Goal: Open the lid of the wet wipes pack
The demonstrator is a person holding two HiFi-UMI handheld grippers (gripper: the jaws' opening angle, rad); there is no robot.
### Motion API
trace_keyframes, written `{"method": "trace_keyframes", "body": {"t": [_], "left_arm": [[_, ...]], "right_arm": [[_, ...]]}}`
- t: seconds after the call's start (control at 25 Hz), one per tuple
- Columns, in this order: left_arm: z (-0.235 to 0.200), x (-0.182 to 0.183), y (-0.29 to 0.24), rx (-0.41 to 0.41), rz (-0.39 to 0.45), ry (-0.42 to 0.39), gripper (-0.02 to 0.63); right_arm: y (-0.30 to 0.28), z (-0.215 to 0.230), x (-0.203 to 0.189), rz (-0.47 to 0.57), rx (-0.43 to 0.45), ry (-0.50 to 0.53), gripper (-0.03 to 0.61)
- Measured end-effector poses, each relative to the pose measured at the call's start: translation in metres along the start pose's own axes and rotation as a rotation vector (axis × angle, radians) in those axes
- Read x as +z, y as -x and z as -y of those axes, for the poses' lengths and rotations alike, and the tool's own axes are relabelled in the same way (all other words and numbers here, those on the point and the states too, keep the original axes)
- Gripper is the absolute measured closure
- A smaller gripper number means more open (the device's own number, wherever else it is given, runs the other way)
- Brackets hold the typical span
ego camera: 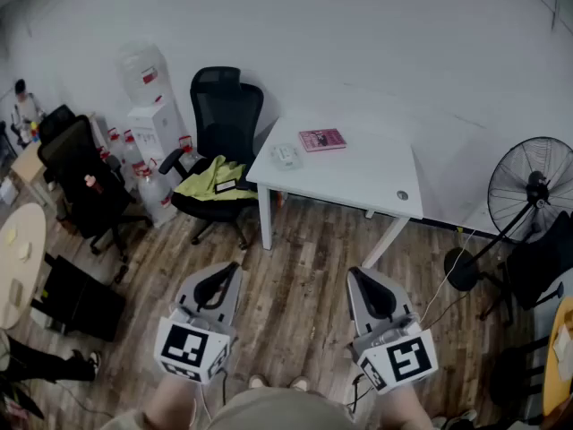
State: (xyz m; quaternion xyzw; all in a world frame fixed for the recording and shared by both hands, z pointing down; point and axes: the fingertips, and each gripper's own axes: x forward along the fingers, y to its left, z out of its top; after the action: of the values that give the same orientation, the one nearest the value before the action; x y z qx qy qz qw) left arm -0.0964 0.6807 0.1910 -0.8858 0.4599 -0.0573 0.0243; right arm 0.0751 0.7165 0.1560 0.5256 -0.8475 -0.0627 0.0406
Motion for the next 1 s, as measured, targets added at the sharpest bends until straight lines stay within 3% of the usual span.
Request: {"method": "trace_keyframes", "body": {"t": [0.4,0.88,0.92,0.96,1.0], "left_arm": [[0.017,-0.007,-0.012,-0.002,-0.002,-0.018,0.591],[0.052,-0.005,-0.022,0.02,-0.017,-0.021,0.591],[0.055,-0.005,-0.022,0.021,-0.016,-0.019,0.591],[0.058,-0.005,-0.023,0.019,-0.018,-0.017,0.591],[0.061,-0.005,-0.025,0.018,-0.022,-0.017,0.591]], "right_arm": [[0.01,0.016,-0.014,-0.007,0.016,-0.05,0.554],[0.043,0.04,-0.018,0.063,0.042,-0.102,0.551],[0.045,0.044,-0.018,0.065,0.035,-0.101,0.518],[0.047,0.048,-0.018,0.067,0.024,-0.104,0.426],[0.049,0.053,-0.018,0.069,0.009,-0.108,0.388]]}}
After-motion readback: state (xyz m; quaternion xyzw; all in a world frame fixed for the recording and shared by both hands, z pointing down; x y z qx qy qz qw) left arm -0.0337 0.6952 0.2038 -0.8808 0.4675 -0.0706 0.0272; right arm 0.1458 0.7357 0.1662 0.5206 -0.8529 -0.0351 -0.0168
